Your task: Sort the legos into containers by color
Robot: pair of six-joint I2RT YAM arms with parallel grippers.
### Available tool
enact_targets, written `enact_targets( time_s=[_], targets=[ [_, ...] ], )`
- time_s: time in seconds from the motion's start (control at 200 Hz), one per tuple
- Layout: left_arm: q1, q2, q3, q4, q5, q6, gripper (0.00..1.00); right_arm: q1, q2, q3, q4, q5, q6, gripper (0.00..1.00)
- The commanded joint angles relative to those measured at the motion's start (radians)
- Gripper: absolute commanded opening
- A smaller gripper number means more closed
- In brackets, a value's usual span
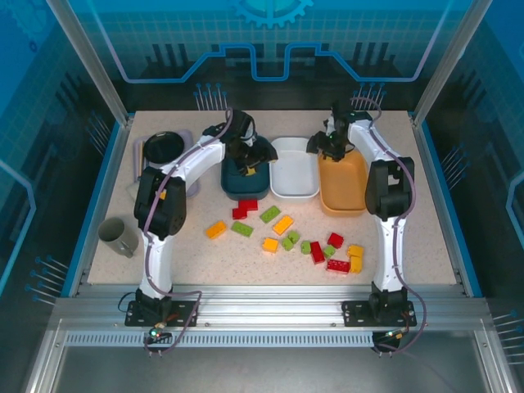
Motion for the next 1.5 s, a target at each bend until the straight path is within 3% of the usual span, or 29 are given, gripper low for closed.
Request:
enact_targets(
  time_s=[0.0, 0.19, 0.305, 0.705, 0.95, 1.195, 1.35, 1.496],
  targets=[
    [0.000, -0.061, -0.006, 0.000, -0.031, -0.031, 0.77, -0.022, 0.045, 0.077, -0.058, -0.035, 0.005, 0.63],
    [0.000, -0.123, -0.045, 0.003, -0.066, -0.028, 0.80, -0.024, 0.004, 0.052, -0.059, 0.002, -0.004, 0.67],
    [0.006, -0.161, -0.075, -0.014, -0.094, -0.024, 0.80, -0.025, -0.111, -0.032, -0.019, 0.034, 0.010, 0.67],
    [0.095, -0.376, -0.315, -0.042, -0.135, -0.038, 0.77, 0.019, -0.548, -0.489, 0.110, 0.114, 0.004, 0.65],
    [0.100, -0.521, -0.456, -0.087, -0.127, -0.005, 0.75, 0.134, -0.816, -0.731, 0.039, 0.187, -0.092, 0.65],
    [0.004, -0.615, -0.579, -0.057, -0.085, 0.091, 0.75, 0.238, -0.995, -1.031, -0.105, 0.221, -0.043, 0.75],
    [-0.064, -0.623, -0.610, -0.024, -0.065, 0.092, 0.76, 0.234, -0.963, -1.122, -0.076, 0.191, 0.028, 0.83],
    [-0.116, -0.618, -0.604, 0.008, -0.058, 0.109, 0.76, 0.201, -0.903, -1.142, -0.022, 0.154, 0.147, 0.81]
  ],
)
